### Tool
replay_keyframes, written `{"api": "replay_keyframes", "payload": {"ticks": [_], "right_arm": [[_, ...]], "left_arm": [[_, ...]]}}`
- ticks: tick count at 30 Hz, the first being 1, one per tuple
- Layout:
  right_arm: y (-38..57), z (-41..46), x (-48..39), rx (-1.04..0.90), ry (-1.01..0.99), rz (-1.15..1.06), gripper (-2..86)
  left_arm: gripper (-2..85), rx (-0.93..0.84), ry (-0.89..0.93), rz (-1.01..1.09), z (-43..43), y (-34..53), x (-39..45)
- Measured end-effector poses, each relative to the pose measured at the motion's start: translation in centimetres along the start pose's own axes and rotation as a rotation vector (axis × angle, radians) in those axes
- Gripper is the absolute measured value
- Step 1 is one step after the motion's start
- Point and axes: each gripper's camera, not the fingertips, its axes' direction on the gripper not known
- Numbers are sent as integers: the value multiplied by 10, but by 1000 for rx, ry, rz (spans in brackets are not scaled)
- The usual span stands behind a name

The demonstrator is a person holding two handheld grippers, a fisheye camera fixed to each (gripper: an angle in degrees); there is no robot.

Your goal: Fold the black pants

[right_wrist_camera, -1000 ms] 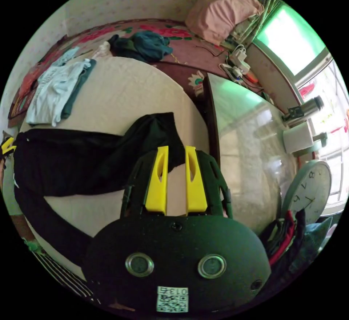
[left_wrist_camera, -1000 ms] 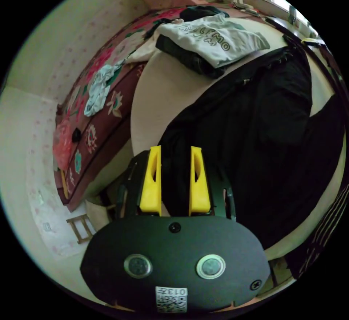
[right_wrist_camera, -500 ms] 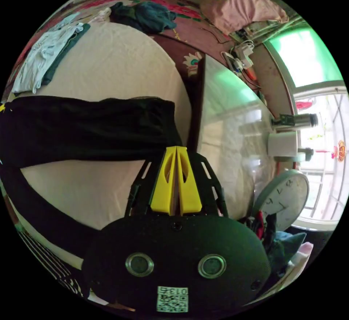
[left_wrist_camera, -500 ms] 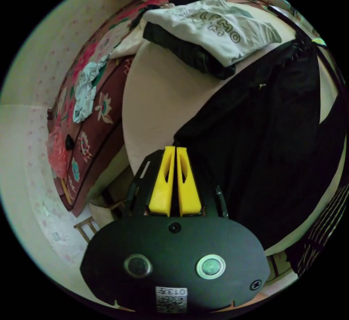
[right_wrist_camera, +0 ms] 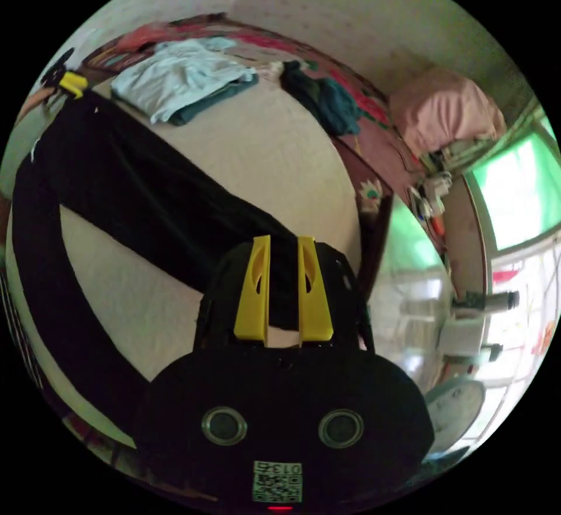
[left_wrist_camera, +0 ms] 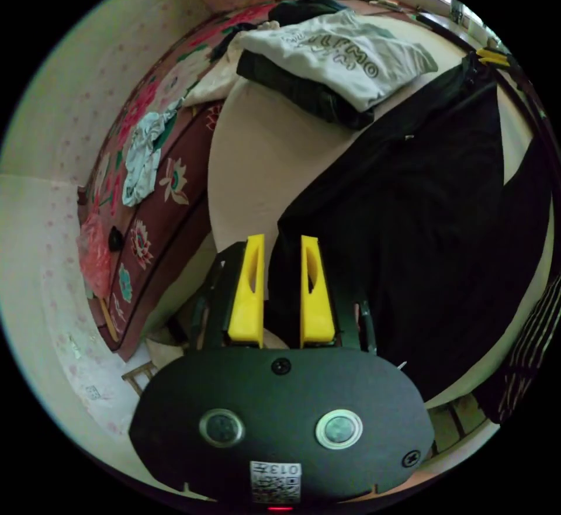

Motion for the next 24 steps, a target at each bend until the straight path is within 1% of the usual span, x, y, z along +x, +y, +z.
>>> {"api": "replay_keyframes", "payload": {"ticks": [1, 3, 4, 5, 7, 8, 10, 12, 14, 15, 17, 19, 20, 22, 24], "right_arm": [[-4, 4, -3, -7, -4, -35, 67], [-17, 27, -12, -122, -46, -154, 32], [-19, 32, -13, -153, -58, -171, 19], [-22, 33, -8, -128, -64, -158, 13], [-32, 34, 5, -168, -57, -92, 6], [-38, 31, 15, -157, -79, -44, 4], [-46, 23, 32, -98, -58, 42, 4], [-57, 21, 59, -87, -104, 202, 7], [-61, 23, 73, -72, -82, 308, 16], [-61, 23, 80, -66, -123, 327, 20], [-59, 20, 91, -85, -170, 359, 16], [-50, 8, 103, -44, -137, 416, 10], [-42, 2, 108, -35, -95, 442, 7], [-32, 0, 110, -80, -51, 426, 5], [-21, 6, 98, -142, -28, 344, 3]], "left_arm": [[83, -15, 12, -8, 4, -2, -3], [54, -50, 35, -24, 12, -5, -8], [22, -75, 62, -16, 15, -7, -9], [19, -86, 67, -11, 17, -8, -9], [8, -100, 22, -6, 17, -11, -11], [7, -101, 17, -10, 15, -12, -12], [5, -81, 15, -50, 9, -14, -20], [6, -74, 43, -104, 8, -14, -32], [9, -88, 120, -172, 13, -11, -46], [11, -83, 190, -201, 15, -7, -54], [19, -53, 241, -244, 10, 4, -66], [32, 58, 353, -316, -2, 31, -85], [34, 83, 368, -345, -5, 40, -90], [44, 141, 320, -428, -14, 73, -101], [52, 109, 223, -405, -16, 88, -97]]}}
